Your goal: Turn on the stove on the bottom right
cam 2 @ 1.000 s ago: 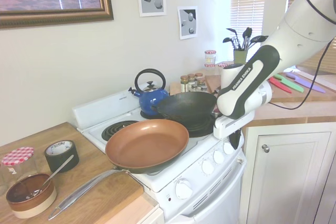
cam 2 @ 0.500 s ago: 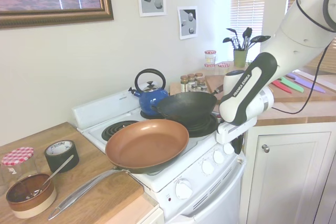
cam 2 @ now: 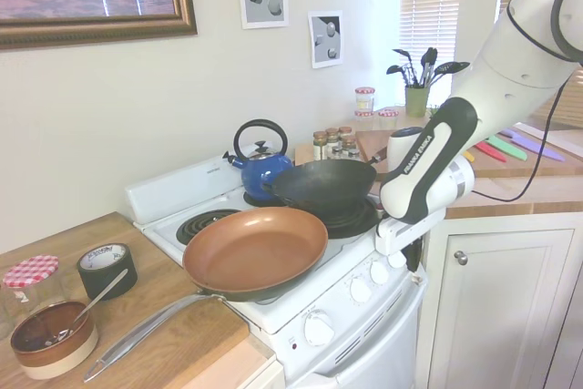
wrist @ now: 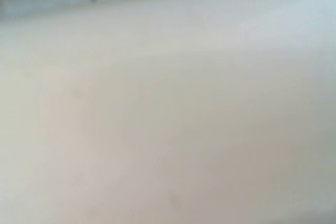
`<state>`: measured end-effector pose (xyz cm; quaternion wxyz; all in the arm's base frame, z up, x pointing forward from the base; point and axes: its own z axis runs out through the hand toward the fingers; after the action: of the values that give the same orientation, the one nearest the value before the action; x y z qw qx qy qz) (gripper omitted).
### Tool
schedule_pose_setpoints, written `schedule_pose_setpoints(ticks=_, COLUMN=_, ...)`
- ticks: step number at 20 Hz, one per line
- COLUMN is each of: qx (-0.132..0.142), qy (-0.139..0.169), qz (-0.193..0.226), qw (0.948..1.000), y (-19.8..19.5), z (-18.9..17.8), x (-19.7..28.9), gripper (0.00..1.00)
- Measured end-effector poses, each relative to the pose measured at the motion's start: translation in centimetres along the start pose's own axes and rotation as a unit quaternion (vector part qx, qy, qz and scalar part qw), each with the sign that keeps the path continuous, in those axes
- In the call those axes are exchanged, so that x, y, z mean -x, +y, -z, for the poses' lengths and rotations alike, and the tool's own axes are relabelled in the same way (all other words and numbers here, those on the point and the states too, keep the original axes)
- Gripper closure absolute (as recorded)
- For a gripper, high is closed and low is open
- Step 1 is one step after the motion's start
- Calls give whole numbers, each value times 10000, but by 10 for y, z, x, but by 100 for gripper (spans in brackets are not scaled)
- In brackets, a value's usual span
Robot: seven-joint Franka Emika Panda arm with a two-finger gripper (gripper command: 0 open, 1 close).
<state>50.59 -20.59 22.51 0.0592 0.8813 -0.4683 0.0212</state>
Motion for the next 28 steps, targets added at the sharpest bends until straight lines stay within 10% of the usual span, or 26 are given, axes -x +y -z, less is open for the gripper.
schedule_pose_setpoints(ticks=12, qx=-266, qy=378, qz=291, qw=9985, y=22, z=71, x=29, gripper=100)
schedule_pose_setpoints(ticks=13, qx=-283, qy=376, qz=325, qw=9984, y=24, z=78, x=35, gripper=0)
schedule_pose_setpoints(ticks=28, qx=-295, qy=185, qz=554, qw=9979, y=29, z=113, x=88, gripper=0)
